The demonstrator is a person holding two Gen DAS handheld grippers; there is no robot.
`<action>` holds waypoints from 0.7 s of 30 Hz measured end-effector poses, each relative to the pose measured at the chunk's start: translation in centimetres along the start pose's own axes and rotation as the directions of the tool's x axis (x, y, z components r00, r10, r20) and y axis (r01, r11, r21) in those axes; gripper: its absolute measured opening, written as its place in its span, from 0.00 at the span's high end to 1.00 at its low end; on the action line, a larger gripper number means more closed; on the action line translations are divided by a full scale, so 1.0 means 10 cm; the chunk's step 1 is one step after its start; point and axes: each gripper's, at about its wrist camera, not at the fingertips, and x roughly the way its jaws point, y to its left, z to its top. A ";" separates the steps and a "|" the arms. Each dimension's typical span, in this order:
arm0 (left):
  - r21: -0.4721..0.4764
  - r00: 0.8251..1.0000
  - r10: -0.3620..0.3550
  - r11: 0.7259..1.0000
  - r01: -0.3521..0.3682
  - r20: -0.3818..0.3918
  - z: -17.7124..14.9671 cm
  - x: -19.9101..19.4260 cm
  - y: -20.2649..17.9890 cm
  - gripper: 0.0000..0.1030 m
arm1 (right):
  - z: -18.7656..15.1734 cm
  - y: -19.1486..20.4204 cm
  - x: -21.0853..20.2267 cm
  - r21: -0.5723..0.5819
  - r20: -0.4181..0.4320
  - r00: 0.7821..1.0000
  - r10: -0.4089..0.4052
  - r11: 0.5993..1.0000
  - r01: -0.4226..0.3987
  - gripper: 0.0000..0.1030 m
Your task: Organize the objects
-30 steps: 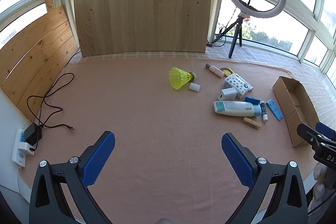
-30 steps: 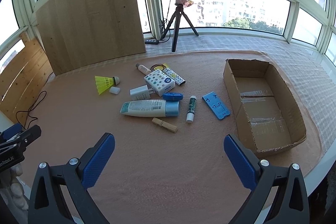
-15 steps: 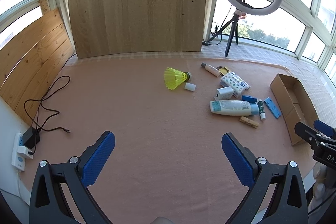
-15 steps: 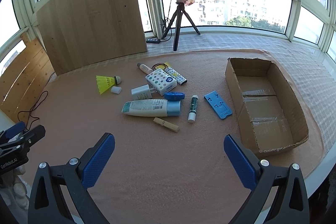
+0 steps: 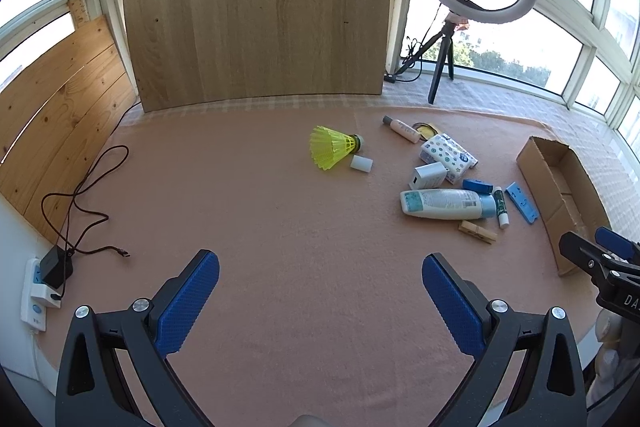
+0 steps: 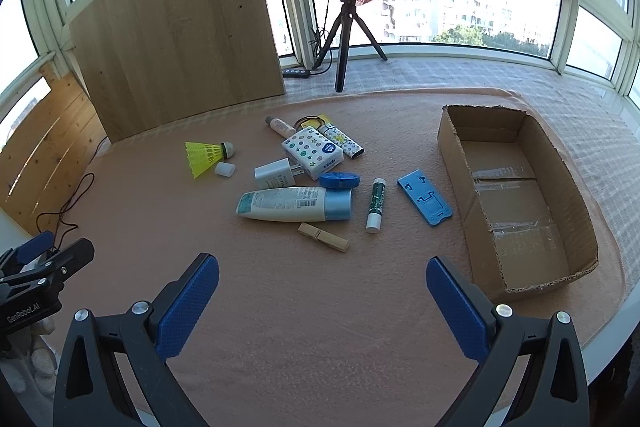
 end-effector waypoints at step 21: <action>0.002 0.998 -0.025 1.000 0.025 -0.050 0.19 0.51 -0.03 0.00 | 0.28 -0.09 0.49 0.036 -0.064 0.995 0.078 0.997 -0.076 0.10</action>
